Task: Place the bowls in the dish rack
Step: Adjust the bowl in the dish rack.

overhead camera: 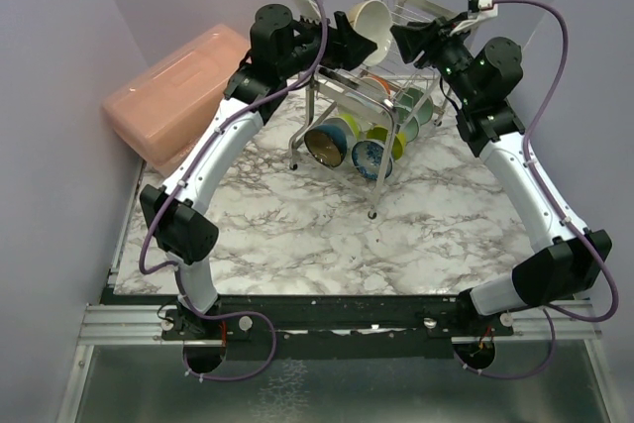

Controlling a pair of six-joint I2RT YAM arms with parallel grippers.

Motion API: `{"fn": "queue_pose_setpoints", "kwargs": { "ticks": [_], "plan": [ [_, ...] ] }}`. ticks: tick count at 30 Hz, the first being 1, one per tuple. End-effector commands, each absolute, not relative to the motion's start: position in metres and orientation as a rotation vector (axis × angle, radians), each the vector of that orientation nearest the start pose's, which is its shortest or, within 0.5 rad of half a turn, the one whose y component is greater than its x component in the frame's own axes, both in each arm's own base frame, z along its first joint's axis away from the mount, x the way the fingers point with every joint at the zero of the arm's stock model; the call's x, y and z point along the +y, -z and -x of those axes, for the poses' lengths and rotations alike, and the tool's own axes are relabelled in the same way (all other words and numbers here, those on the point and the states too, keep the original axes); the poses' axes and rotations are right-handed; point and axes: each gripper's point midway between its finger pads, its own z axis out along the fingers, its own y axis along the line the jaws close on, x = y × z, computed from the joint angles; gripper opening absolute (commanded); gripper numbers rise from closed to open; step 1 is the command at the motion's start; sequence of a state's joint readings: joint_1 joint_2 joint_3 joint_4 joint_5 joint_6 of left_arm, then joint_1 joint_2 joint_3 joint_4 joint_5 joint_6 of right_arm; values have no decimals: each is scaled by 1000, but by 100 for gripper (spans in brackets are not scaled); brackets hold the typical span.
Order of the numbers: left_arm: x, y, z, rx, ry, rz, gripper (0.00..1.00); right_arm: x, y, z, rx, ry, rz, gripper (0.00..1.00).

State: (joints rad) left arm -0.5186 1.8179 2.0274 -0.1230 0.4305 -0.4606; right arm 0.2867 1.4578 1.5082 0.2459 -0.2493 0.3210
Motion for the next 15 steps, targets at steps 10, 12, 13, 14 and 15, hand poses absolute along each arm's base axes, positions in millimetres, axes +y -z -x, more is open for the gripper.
{"fn": "queue_pose_setpoints", "kwargs": {
  "ticks": [10,12,13,14,15],
  "plan": [
    [-335,-489,-431,1323,643,-574,0,169,-502,-413,1278,-645,136,57],
    [-336,-487,-431,1309,582,-614,0,168,-505,-408,1284,-658,129,61],
    [-336,-486,-431,1302,554,-632,0,169,-507,-404,1288,-667,130,63],
    [-336,-486,-431,1295,523,-646,0,168,-509,-401,1291,-674,128,64],
    [-336,-487,-431,1286,490,-660,0,168,-509,-399,1300,-682,126,65]
  ]
}}
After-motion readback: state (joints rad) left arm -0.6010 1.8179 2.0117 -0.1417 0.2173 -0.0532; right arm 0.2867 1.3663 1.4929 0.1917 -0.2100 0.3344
